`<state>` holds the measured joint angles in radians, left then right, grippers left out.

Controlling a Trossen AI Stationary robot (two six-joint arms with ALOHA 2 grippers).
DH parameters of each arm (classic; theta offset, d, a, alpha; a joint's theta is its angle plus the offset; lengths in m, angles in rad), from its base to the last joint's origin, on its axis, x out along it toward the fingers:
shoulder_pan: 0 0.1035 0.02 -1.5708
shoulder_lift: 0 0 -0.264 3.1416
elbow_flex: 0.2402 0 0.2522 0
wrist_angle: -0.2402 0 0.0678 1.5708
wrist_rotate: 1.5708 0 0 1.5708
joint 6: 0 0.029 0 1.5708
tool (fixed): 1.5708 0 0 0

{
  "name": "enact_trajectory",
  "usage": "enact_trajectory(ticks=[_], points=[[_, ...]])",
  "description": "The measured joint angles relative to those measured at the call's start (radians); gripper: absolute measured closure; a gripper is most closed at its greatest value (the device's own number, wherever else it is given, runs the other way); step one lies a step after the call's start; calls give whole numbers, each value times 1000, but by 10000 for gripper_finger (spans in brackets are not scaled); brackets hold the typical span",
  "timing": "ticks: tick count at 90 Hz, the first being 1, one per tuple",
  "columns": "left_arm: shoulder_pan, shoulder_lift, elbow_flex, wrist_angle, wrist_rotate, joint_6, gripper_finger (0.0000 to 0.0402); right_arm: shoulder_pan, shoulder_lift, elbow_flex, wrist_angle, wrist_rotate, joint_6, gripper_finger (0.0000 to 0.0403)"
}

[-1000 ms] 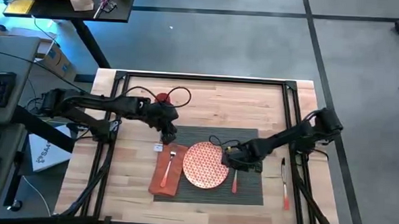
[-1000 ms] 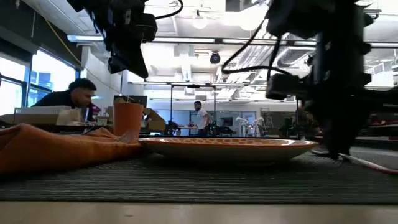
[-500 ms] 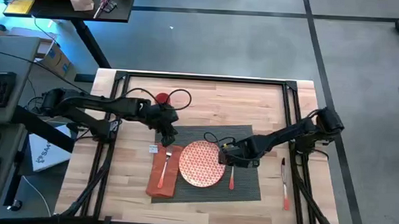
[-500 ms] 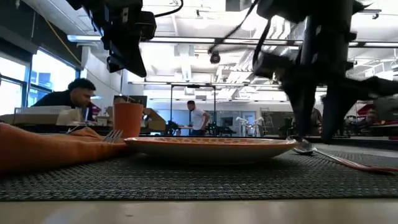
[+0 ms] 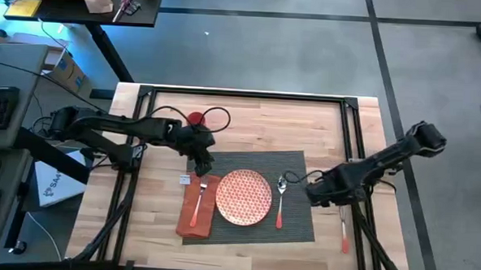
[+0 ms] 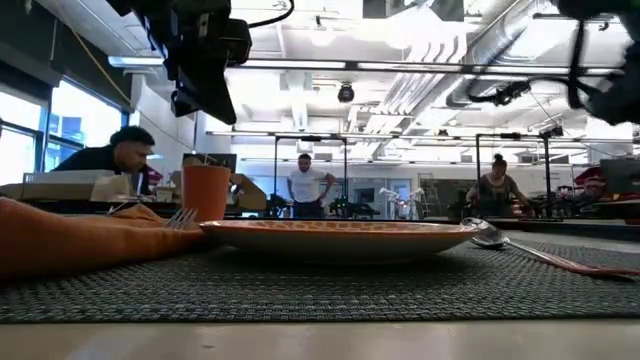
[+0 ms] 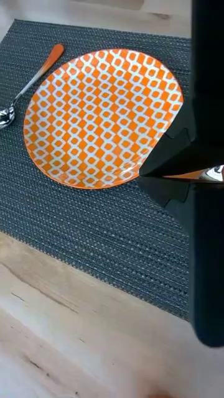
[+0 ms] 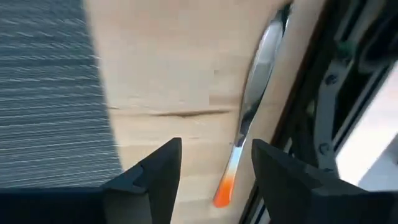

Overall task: Set table place
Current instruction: Put the orange table knife on the gray placemat to the right of the orange spoon

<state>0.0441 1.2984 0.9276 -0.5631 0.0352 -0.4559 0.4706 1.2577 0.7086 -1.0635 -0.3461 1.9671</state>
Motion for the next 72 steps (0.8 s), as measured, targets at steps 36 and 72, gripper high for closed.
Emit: enact_trajectory(ticks=[36, 72], points=[[0, 0, 0, 0, 16, -5, 402, 68, -34, -217, 152, -100, 282, 300], [0, 0, 0, 0, 15, -4, 402, 37, -22, -257, 364, 50, 345, 395]])
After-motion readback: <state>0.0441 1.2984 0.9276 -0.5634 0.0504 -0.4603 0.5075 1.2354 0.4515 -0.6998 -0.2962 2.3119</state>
